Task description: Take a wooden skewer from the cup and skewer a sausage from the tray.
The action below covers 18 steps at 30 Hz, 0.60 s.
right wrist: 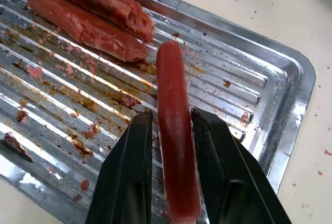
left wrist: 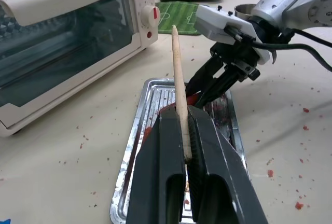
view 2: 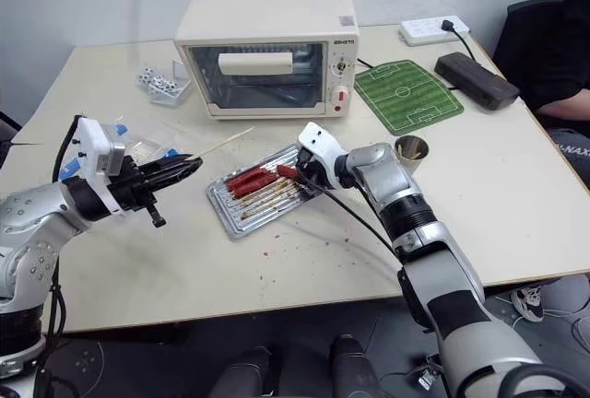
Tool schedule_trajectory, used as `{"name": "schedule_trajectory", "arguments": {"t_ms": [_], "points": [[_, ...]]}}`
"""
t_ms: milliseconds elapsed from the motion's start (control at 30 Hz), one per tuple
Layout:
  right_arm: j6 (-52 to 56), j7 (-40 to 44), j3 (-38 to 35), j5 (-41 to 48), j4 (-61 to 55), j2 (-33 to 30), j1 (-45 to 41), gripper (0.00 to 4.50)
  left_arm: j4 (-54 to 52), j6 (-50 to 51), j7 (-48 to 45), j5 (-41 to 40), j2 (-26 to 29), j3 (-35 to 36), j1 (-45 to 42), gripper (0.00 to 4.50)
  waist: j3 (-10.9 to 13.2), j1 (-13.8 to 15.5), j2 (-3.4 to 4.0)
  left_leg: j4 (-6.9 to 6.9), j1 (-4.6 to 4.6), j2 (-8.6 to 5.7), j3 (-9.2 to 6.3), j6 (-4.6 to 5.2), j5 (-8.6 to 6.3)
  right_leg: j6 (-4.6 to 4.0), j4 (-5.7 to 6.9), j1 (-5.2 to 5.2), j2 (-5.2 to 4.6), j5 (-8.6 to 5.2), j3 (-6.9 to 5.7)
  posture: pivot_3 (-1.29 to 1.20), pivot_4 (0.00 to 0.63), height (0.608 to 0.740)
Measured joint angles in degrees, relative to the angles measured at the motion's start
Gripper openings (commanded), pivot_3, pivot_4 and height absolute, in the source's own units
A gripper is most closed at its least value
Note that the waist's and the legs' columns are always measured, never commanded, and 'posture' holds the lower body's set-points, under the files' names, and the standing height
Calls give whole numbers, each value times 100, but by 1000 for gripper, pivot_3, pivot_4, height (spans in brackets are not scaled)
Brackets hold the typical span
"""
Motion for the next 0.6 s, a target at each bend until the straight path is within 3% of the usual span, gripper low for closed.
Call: {"name": "schedule_trajectory", "arguments": {"t_ms": [200,367,600], "points": [[-315,-251,-63,-57,340,177,-62,1186,23,-11,37,3,-25,-55,40,0,-4,-15,-6,4,6,1,2,-1,0,0,26,1,0,0,2,0,150,740],[-454,-281,-122,-63,491,218,-93,292,-6,-11,71,2,-27,-55,129,0,-6,-10,-9,8,7,1,2,-1,0,0,26,2,0,0,1,0,150,740],[76,117,-152,4,-271,-19,176,292,-4,-17,-14,-4,-20,-86,164,0,-5,5,-9,6,5,0,1,0,-1,0,29,1,-1,0,1,0,150,740]]}}
